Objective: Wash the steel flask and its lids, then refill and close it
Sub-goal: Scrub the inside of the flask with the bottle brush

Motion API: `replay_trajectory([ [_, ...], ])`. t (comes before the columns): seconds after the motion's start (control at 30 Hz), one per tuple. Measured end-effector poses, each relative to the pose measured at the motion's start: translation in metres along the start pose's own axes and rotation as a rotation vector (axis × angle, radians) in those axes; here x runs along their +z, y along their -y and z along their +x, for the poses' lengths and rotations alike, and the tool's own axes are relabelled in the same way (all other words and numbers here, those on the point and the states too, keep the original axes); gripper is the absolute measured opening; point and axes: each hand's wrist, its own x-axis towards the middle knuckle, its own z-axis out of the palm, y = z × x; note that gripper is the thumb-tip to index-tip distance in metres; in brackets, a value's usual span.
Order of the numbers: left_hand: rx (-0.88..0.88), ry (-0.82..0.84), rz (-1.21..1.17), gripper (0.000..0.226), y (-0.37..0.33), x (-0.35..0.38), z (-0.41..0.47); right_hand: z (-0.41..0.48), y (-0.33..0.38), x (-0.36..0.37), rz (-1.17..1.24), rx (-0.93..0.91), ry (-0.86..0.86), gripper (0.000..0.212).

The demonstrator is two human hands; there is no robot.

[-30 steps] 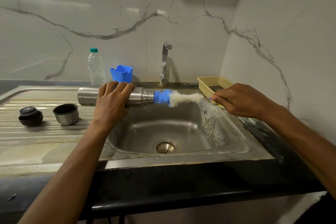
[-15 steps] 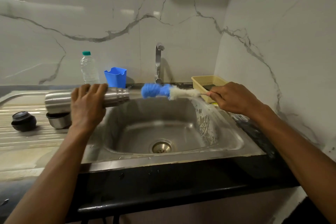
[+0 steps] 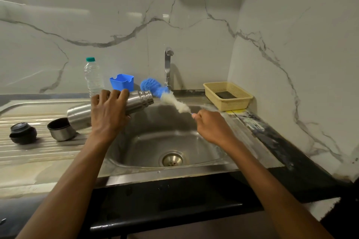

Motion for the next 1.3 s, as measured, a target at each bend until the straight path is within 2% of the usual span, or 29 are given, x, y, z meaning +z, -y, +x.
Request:
replay_trajectory([
  [0.13, -0.014, 0.076, 0.039, 0.069, -0.008, 0.0, 0.008, -0.008, 0.023, 0.004, 0.091, 0.065, 0.089, 0.027],
  [0.23, -0.021, 0.093, 0.017, 0.067, -0.01, 0.0, 0.014, -0.022, 0.031, 0.004, 0.127, 0.096, 0.06, 0.023],
  [0.3, -0.023, 0.113, 0.007, 0.063, -0.011, 0.001, 0.015, -0.034, 0.034, 0.002, 0.087, 0.091, -0.018, 0.022],
  [0.43, -0.027, 0.136, -0.038, 0.061, -0.013, 0.004, 0.015, -0.049, 0.053, 0.0, -0.003, 0.005, -0.133, 0.047],
  [0.53, -0.053, 0.134, -0.08, 0.06, -0.014, 0.004, 0.015, -0.055, 0.067, 0.011, -0.048, -0.054, -0.086, 0.057],
  [0.63, -0.094, 0.142, -0.121, 0.054, -0.013, 0.001, 0.017, -0.069, 0.073, 0.016, -0.08, -0.031, -0.033, 0.062],
  [0.77, -0.13, 0.146, -0.113, 0.051, -0.002, -0.002, 0.017, -0.082, 0.076, 0.013, -0.086, -0.014, 0.01, 0.063],
  [0.93, -0.035, 0.119, -0.055, 0.053, -0.018, -0.007, 0.014, -0.046, 0.091, 0.022, -0.139, -0.038, -0.067, 0.054],
  [1.13, -0.153, 0.107, -0.083, 0.046, -0.001, -0.01, 0.015, -0.075, 0.079, 0.016, -0.07, -0.047, 0.02, 0.058],
  [1.3, -0.047, 0.126, -0.059, 0.049, -0.023, -0.013, 0.011, -0.05, 0.093, 0.018, -0.133, -0.06, -0.063, 0.05],
])
